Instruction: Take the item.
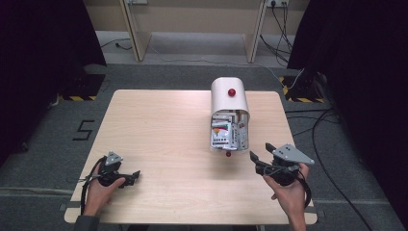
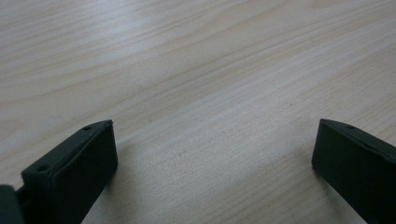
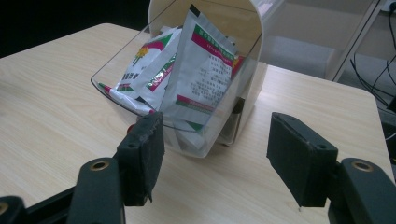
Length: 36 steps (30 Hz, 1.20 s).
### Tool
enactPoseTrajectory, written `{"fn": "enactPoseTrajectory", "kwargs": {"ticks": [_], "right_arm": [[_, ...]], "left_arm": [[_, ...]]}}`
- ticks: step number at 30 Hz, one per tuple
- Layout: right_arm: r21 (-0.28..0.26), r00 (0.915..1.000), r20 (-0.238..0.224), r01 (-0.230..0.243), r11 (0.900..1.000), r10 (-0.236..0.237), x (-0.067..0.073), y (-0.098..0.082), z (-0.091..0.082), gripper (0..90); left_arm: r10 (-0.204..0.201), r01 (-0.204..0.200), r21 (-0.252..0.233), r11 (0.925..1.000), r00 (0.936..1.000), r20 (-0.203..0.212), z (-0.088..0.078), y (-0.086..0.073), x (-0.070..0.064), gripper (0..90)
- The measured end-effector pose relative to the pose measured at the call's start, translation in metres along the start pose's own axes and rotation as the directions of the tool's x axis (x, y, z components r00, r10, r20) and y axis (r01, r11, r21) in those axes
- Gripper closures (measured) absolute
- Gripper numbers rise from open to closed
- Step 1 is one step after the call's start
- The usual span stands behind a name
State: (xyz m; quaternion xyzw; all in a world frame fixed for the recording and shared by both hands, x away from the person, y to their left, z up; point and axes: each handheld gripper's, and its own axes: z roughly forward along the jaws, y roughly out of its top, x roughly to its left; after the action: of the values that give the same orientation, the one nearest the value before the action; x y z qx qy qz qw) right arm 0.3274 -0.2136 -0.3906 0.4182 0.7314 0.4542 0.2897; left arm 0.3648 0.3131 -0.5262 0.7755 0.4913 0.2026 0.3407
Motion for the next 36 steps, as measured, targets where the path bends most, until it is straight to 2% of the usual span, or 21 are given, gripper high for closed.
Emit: {"fn": "enactPoseTrajectory", "kwargs": {"ticks": [13, 31, 36], "right_arm": [[-0.015, 0.9996, -0.018, 0.022, 1.0, -0.022, 0.008, 0.016, 0.008, 41.5], [0.007, 0.9979, -0.02, 0.062, 0.998, -0.062, 0.018, 0.033, 0.028, 44.1], [0.027, 0.9969, -0.024, 0.075, 0.997, -0.074, 0.02, 0.035, 0.037, 45.1]], "left_arm": [[-0.002, 0.002, -0.002, 1.0, 1.0, 0.0, 0.0, 0.0, 0.0, 0.0], [-0.002, 0.002, -0.002, 1.0, 1.0, 0.0, 0.0, 0.0, 0.0, 0.0], [-0.002, 0.002, -0.002, 1.0, 1.0, 0.0, 0.0, 0.0, 0.0, 0.0]]}}
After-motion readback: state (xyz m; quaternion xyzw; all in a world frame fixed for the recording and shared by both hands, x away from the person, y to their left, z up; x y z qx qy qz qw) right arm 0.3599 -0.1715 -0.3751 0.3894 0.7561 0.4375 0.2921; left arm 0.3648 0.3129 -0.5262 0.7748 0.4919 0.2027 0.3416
